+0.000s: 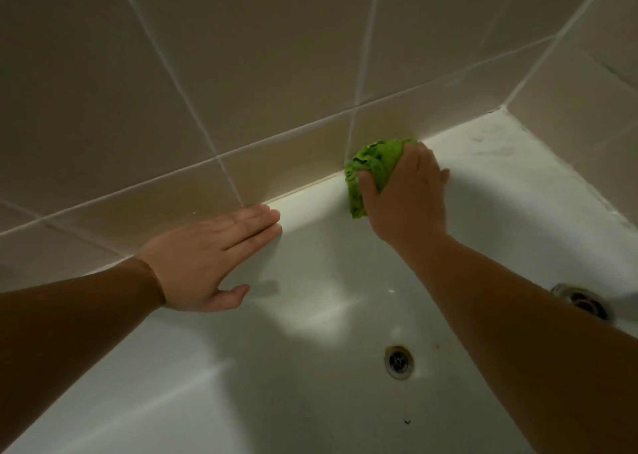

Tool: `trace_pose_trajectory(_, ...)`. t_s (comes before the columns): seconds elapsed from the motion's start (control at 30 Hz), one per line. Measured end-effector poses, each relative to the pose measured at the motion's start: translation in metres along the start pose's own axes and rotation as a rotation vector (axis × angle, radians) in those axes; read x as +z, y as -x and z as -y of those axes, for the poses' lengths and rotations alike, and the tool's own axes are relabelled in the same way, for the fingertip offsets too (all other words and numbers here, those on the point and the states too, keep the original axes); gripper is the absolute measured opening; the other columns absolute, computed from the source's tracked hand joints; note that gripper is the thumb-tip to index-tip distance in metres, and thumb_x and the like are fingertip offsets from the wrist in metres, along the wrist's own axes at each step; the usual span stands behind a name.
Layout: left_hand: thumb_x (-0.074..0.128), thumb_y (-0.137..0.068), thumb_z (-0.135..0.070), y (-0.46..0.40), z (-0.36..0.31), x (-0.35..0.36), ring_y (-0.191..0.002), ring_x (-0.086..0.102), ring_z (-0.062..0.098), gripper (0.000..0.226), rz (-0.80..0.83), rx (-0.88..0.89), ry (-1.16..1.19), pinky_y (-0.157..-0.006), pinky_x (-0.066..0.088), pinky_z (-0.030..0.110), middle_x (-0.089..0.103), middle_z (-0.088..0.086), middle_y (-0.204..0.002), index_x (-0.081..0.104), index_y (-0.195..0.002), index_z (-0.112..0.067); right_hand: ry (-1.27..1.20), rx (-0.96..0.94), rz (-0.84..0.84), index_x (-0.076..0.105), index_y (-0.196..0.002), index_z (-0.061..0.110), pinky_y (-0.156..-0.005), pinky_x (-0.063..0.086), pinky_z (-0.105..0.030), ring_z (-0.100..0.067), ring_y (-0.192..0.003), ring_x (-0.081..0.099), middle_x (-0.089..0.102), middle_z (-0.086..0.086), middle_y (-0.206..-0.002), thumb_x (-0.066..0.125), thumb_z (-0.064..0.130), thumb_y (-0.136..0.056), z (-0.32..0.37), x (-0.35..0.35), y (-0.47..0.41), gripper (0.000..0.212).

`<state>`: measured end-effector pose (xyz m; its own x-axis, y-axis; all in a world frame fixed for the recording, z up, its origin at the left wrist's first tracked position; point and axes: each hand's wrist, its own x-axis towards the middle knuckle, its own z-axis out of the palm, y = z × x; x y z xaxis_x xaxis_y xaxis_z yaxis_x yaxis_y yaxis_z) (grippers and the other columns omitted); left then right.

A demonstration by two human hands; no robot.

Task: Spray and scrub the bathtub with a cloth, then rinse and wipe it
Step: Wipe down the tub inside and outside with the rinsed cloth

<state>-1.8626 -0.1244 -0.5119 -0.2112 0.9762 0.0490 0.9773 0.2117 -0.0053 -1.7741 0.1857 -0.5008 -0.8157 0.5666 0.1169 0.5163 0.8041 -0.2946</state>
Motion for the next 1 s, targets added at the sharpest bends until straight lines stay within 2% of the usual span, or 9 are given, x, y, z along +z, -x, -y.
trace_pose_trajectory(0.17,0.069,-0.083,-0.052,-0.018,-0.005,0.001,-0.154,0.029,0.029,0.101,0.003,-0.011,-0.004,-0.121,0.028,0.035,0.026,0.015,-0.168,0.025,-0.162,-0.006,0.027,0.171,0.002,0.026,-0.154,-0.005,-0.122,0.020,-0.059,-0.043,-0.148,0.028,0.030,-0.026,-0.160,0.048,0.054,-0.097,0.011,-0.002,-0.009,0.085)
trace_pose_trajectory(0.3,0.069,-0.084,-0.052,-0.038,-0.007,0.003,-0.154,0.029,0.029,0.100,0.006,-0.009,0.013,-0.122,0.026,0.034,0.026,0.016,-0.168,0.028,-0.161,-0.004,0.016,0.037,0.006,0.025,-0.154,-0.006,-0.122,0.023,-0.057,-0.044,-0.148,0.028,0.030,-0.027,-0.159,0.045,0.055,-0.097,0.023,0.005,0.011,0.086)
trace_pose_trajectory(0.4,0.067,-0.085,-0.052,-0.048,-0.010,0.005,-0.153,0.031,0.030,0.098,-0.002,-0.012,0.014,-0.120,0.030,0.037,0.026,0.016,-0.168,0.027,-0.161,-0.005,0.038,-0.047,0.000,0.037,-0.146,-0.002,-0.118,0.031,-0.057,-0.040,-0.141,0.038,0.044,-0.021,-0.149,0.033,0.054,-0.093,-0.003,-0.005,0.000,0.077)
trace_pose_trajectory(0.5,0.062,-0.087,-0.052,-0.058,-0.012,0.006,-0.152,0.035,0.030,0.094,-0.013,-0.024,0.019,-0.118,0.035,0.039,0.028,0.015,-0.167,0.027,-0.162,-0.006,0.082,0.060,0.002,0.047,-0.136,0.002,-0.115,0.032,-0.059,-0.040,-0.135,0.043,0.053,-0.018,-0.137,0.035,0.051,-0.091,-0.038,-0.020,-0.034,0.068)
trace_pose_trajectory(0.6,0.062,-0.088,-0.052,-0.073,-0.015,0.005,-0.151,0.035,0.029,0.093,-0.010,-0.026,0.019,-0.117,0.039,0.040,0.030,0.015,-0.167,0.027,-0.162,-0.007,0.101,0.216,0.005,0.050,-0.134,0.002,-0.117,0.030,-0.057,-0.039,-0.134,0.044,0.053,-0.018,-0.137,0.044,0.049,-0.095,-0.063,-0.035,-0.066,0.062)
trace_pose_trajectory(0.7,0.067,-0.086,-0.050,-0.089,-0.019,0.005,-0.151,0.037,0.030,0.095,-0.020,-0.032,0.033,-0.113,0.047,0.045,0.033,0.016,-0.165,0.030,-0.160,-0.006,-0.009,0.261,-0.041,0.049,-0.133,0.005,-0.110,0.039,-0.050,-0.036,-0.128,0.050,0.054,-0.014,-0.135,0.051,0.044,-0.094,-0.061,-0.035,-0.071,0.054)
trace_pose_trajectory(0.83,0.068,-0.084,-0.053,-0.115,-0.024,0.004,-0.151,0.037,0.031,0.098,-0.010,-0.030,0.034,-0.113,0.046,0.045,0.033,0.017,-0.164,0.029,-0.161,-0.006,-0.077,0.063,-0.158,0.053,-0.130,0.006,-0.104,0.046,-0.050,-0.037,-0.123,0.055,0.058,-0.016,-0.132,0.056,0.044,-0.090,-0.053,-0.021,-0.043,0.055)
trace_pose_trajectory(0.93,0.069,-0.082,-0.056,-0.131,-0.027,0.004,-0.152,0.034,0.030,0.101,0.012,-0.028,0.045,-0.114,0.044,0.045,0.031,0.016,-0.165,0.028,-0.161,-0.007,-0.072,-0.105,-0.145,0.058,-0.129,0.009,-0.106,0.046,-0.050,-0.033,-0.124,0.055,0.058,-0.014,-0.134,0.055,0.049,-0.092,-0.068,-0.015,-0.037,0.055)
trace_pose_trajectory(1.0,0.066,-0.083,-0.058,-0.140,-0.028,0.003,-0.153,0.032,0.030,0.102,0.032,-0.028,0.054,-0.114,0.043,0.047,0.029,0.016,-0.167,0.025,-0.162,-0.008,-0.088,-0.121,-0.161,0.063,-0.122,0.011,-0.105,0.047,-0.052,-0.034,-0.122,0.057,0.061,-0.013,-0.130,0.058,0.050,-0.090,-0.084,-0.019,-0.046,0.050)
